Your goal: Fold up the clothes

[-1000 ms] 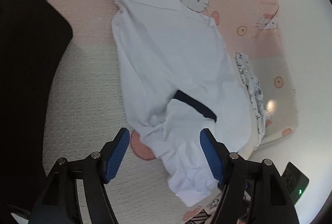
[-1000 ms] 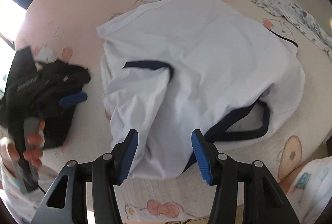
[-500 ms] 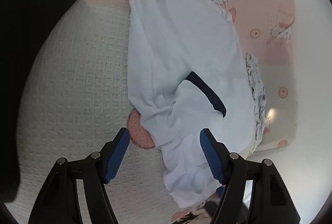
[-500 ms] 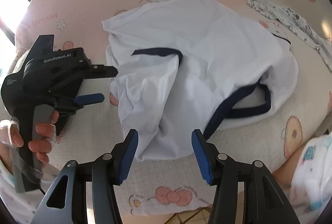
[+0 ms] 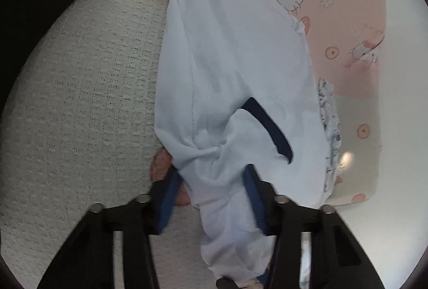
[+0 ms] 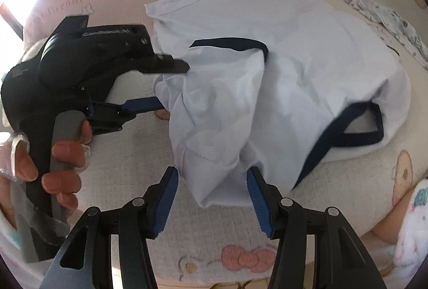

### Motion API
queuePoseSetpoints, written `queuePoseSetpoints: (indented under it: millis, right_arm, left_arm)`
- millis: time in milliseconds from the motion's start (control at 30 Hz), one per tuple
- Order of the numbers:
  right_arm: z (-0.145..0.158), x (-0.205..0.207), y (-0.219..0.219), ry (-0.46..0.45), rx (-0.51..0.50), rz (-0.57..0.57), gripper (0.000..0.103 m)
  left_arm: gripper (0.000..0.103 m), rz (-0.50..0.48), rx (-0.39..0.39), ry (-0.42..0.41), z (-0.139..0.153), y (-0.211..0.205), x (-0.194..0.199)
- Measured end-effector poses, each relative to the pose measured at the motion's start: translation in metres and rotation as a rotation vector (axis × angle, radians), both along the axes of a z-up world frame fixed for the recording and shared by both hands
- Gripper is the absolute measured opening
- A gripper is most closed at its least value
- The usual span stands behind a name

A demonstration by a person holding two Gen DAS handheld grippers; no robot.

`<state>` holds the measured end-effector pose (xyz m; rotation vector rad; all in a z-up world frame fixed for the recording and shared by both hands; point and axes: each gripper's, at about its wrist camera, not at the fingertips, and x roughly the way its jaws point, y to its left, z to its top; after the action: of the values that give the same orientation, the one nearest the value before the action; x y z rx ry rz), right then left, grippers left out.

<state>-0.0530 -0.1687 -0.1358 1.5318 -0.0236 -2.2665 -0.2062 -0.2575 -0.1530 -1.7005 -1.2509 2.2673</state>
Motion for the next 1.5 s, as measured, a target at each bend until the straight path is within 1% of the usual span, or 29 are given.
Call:
queuePoseSetpoints:
  millis: [33, 67, 100, 133, 167, 200, 267, 367, 433, 533, 667, 767, 800, 833, 867, 900, 933, 967, 1000, 1067, 1133, 1167, 1267, 1333, 1400, 1467, 1500]
  right_arm:
    - [-0.003, -0.001, -0.003, 0.012, 0.014, 0.01, 0.052]
    - [-0.006, -0.002, -0.006, 0.013, 0.027, 0.018, 0.048]
    - [-0.009, -0.004, -0.008, 0.014, 0.037, 0.025, 0.03]
    - [-0.01, -0.005, -0.009, 0.017, 0.031, 0.034, 0.007]
    - [-0.011, -0.005, -0.008, 0.013, 0.017, 0.04, 0.004]
    - [-0.012, -0.005, -0.008, 0.005, 0.013, 0.052, 0.004]
    - [-0.01, -0.003, -0.009, -0.004, 0.004, 0.095, 0.004]
    - [-0.011, 0.001, -0.008, -0.062, -0.039, 0.12, 0.004]
    - [-0.015, 0.002, -0.007, -0.088, -0.022, 0.122, 0.003]
    - [-0.022, 0.002, -0.005, -0.152, -0.062, 0.117, 0.003]
    - [-0.017, 0.006, -0.01, -0.141, -0.075, 0.15, 0.003]
    - [-0.01, 0.006, -0.012, -0.12, -0.11, 0.158, 0.005]
    - [-0.005, 0.006, -0.011, -0.106, -0.129, 0.155, 0.007]
    - [0.0, 0.005, -0.007, -0.091, -0.155, 0.14, 0.026]
    - [0.006, 0.004, -0.003, -0.076, -0.18, 0.125, 0.041]
    - [0.009, 0.002, 0.0, -0.067, -0.192, 0.109, 0.063]
    - [0.013, 0.0, 0.004, -0.06, -0.205, 0.094, 0.064]
    - [0.016, -0.007, 0.009, -0.063, -0.22, 0.086, 0.064]
    - [0.019, -0.014, 0.014, -0.067, -0.234, 0.077, 0.064]
    - [0.024, -0.023, 0.017, -0.073, -0.222, 0.075, 0.064]
    - [0.028, -0.028, 0.019, -0.076, -0.204, 0.082, 0.064]
    - [0.024, -0.033, 0.021, -0.092, -0.199, 0.085, 0.064]
    - [0.026, -0.055, 0.035, -0.165, -0.225, 0.093, 0.064]
    - [0.027, -0.068, 0.037, -0.212, -0.249, 0.081, 0.064]
    - [0.03, -0.082, 0.038, -0.258, -0.275, 0.072, 0.064]
    - [0.037, -0.096, 0.036, -0.264, -0.278, 0.089, 0.064]
    - [0.04, -0.102, 0.033, -0.256, -0.27, 0.098, 0.065]
  left_arm:
    - [0.038, -0.012, -0.022, 0.002, 0.0, 0.002, -0.002]
    - [0.028, -0.027, -0.06, 0.009, 0.003, 0.004, -0.003]
    - [0.017, -0.042, -0.099, 0.017, 0.005, 0.007, -0.003]
    - [0.017, -0.055, -0.133, 0.024, 0.007, 0.009, -0.003]
    - [0.014, -0.058, -0.141, 0.027, 0.007, 0.008, -0.003]
    - [0.012, -0.061, -0.149, 0.031, 0.008, 0.006, -0.002]
    - [0.012, -0.067, -0.165, 0.037, 0.009, 0.004, -0.002]
    - [0.012, -0.076, -0.188, 0.047, 0.011, 0.0, -0.001]
    - [0.011, -0.082, -0.204, 0.053, 0.012, -0.003, -0.001]
    - [0.011, -0.094, -0.246, 0.038, 0.013, -0.01, 0.002]
    - [0.011, -0.148, -0.256, 0.043, 0.018, -0.01, 0.0]
    - [0.012, -0.196, -0.223, 0.067, 0.028, -0.004, 0.001]
    - [0.014, -0.202, -0.212, 0.073, 0.031, -0.003, 0.001]
    - [0.016, -0.196, -0.2, 0.073, 0.034, -0.002, 0.0]
    - [0.022, -0.188, -0.189, 0.074, 0.036, -0.002, 0.0]
    - [0.032, -0.169, -0.184, 0.08, 0.039, -0.003, 0.002]
    - [0.04, -0.149, -0.178, 0.085, 0.041, -0.005, 0.004]
    - [0.055, -0.13, -0.173, 0.091, 0.044, -0.006, 0.007]
    - [0.066, -0.112, -0.168, 0.098, 0.046, -0.007, 0.01]
    - [0.066, -0.096, -0.179, 0.109, 0.052, -0.006, 0.016]
    - [0.066, -0.102, -0.214, 0.101, 0.056, -0.001, 0.021]
    - [0.066, -0.111, -0.243, 0.096, 0.058, 0.004, 0.025]
    - [0.066, -0.143, -0.322, 0.118, 0.064, 0.016, 0.04]
    - [0.066, -0.166, -0.364, 0.134, 0.068, 0.022, 0.05]
    - [0.066, -0.182, -0.431, 0.147, 0.073, 0.033, 0.054]
    - [0.066, -0.19, -0.465, 0.156, 0.077, 0.037, 0.057]
    - [0.066, -0.191, -0.465, 0.156, 0.077, 0.038, 0.057]
